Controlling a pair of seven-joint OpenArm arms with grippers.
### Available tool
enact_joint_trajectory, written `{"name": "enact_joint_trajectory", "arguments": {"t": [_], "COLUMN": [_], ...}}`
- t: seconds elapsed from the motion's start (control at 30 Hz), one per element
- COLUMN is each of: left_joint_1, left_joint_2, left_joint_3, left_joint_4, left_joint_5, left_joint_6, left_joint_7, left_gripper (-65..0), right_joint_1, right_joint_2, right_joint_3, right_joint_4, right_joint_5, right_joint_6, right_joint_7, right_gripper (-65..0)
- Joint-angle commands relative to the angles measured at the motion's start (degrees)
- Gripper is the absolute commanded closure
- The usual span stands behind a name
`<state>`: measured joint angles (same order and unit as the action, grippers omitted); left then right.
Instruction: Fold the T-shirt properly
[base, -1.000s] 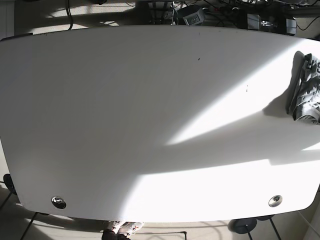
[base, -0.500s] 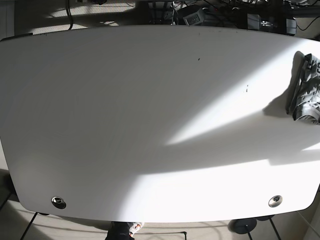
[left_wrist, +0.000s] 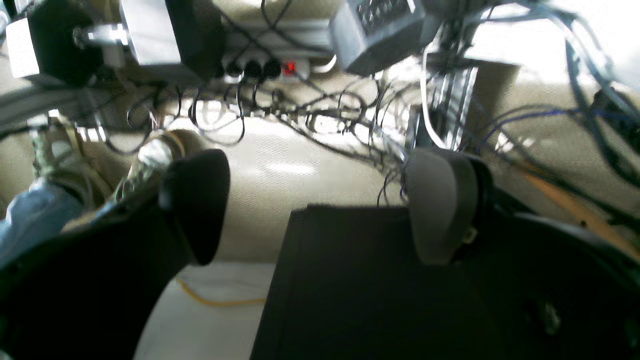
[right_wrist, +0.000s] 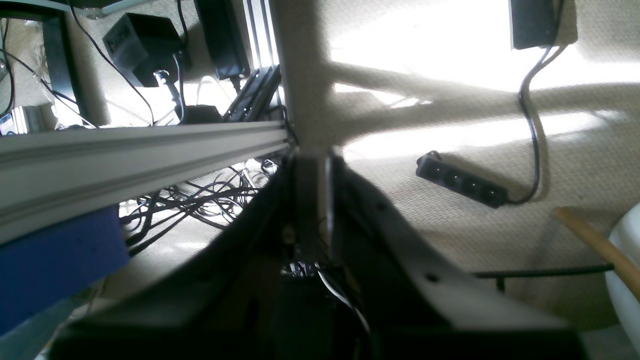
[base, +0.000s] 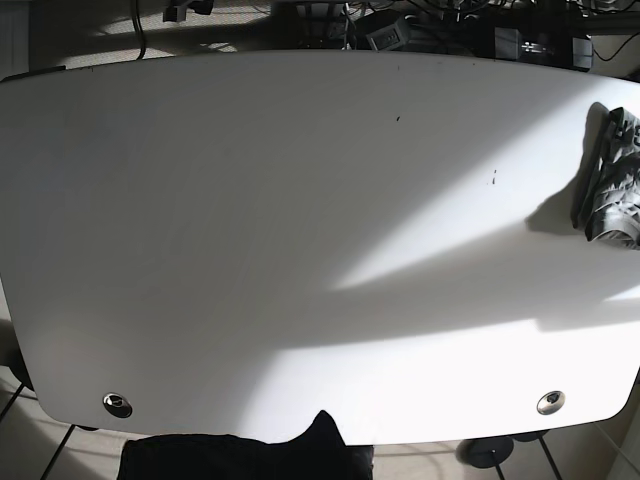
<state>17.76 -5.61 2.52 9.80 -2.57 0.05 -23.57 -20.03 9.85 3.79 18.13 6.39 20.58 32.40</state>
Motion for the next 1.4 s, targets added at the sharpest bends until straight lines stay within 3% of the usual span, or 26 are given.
{"name": "enact_joint_trajectory", "arguments": {"t": [0.03, 0.17, 0.5, 0.7, 0.8, 0.93, 1.07, 1.27, 1.4], "left_joint_1": [4.09, 11.65, 31.52, 44.26, 49.1, 54.81, 54.64, 41.19, 32.75], "left_joint_2": [0.55, 0.73, 0.38, 0.55, 0.64, 0.64, 0.73, 0.82, 0.82], "left_joint_3": [-0.19, -0.11, -0.28, -3.8, -5.03, -7.23, -7.32, -7.05, -7.4], "left_joint_4": [7.47, 19.16, 46.59, 67.16, 76.83, 91.34, 99.25, 101.1, 101.45], "left_joint_5": [-0.03, -0.03, -0.03, -0.03, -0.03, -0.03, -0.11, -0.03, -0.11], "left_joint_6": [0.17, 0.17, 0.17, 0.17, 0.17, 0.17, 0.17, 0.17, 0.17], "left_joint_7": [-0.73, -0.73, -0.73, -0.73, -0.73, -0.73, -0.73, -0.21, 9.81], "left_gripper": [-51.7, -51.7, -51.7, -51.7, -51.7, -51.7, -51.7, -51.9, -52.4], "right_joint_1": [-1.64, -5.51, -23.18, -36.01, -41.46, -50.34, -53.24, -46.91, -37.42], "right_joint_2": [0.48, 0.48, 0.66, 0.66, 1.36, 6.02, 9.54, 12.26, 10.33], "right_joint_3": [0.12, 0.12, 0.38, 0.56, 0.47, 0.38, 0.56, 2.76, 8.38], "right_joint_4": [0.2, 3.98, 23.06, 40.81, 48.55, 61.47, 68.77, 74.92, 78.88], "right_joint_5": [0.33, 0.42, 0.42, 0.68, 6.4, 15.89, 22.66, 27.94, 27.94], "right_joint_6": [0.12, 0.12, 0.12, 0.12, 0.12, 0.12, 0.12, 0.12, 0.12], "right_joint_7": [1.14, 5.62, 5.62, 5.71, 5.44, 5.44, 5.44, 4.74, -4.32], "right_gripper": [-2.4, -2.4, -2.4, -2.4, -2.4, -2.4, -2.4, -2.5, -2.7]}}
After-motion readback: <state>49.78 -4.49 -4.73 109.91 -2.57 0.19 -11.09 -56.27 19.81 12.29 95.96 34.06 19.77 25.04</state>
